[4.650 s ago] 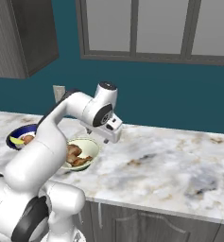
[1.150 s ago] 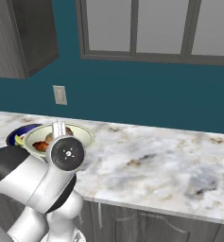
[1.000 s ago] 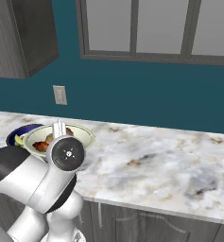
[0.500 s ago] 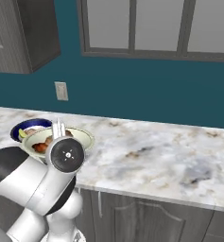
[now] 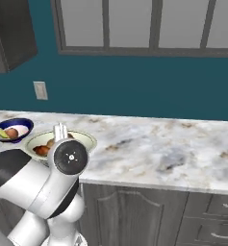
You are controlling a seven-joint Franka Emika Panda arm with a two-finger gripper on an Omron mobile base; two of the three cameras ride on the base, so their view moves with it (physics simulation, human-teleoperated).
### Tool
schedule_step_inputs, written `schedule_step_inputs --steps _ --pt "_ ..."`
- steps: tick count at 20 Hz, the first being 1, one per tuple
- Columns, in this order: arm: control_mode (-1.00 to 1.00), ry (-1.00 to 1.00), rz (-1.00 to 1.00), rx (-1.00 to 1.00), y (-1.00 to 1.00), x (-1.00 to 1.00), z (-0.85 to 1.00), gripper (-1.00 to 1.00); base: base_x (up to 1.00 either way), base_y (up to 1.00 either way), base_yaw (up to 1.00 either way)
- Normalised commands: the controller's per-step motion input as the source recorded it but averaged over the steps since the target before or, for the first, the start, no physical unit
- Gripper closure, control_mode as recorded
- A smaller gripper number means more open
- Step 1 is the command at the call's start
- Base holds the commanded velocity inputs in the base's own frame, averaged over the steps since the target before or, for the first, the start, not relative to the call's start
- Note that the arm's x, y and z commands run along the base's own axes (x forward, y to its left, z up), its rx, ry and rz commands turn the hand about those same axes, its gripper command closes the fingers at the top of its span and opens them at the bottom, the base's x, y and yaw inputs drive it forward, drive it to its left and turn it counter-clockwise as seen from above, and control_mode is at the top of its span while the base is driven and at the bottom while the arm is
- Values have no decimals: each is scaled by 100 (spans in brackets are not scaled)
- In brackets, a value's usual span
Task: Place the bowl with the onion and lemon wedge on the top shelf of the fridge. Place the bowl with the chicken drumsticks on the second highest shelf of the fridge.
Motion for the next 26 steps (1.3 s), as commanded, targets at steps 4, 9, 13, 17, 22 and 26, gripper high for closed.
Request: schedule_step_inputs --steps 4,9,13,17,22,26 --pt "100 0 0 0 0 0 0 100 0 -43 -46" --pt "100 0 0 0 0 0 0 100 -1 -48 -59" --pt "100 0 0 0 0 0 0 100 0 -74 -67" --pt "100 0 0 0 0 0 0 100 0 -99 -65" --pt "100 0 0 0 0 0 0 100 7 -100 -58" --pt "100 0 0 0 0 0 0 100 52 -98 -47"
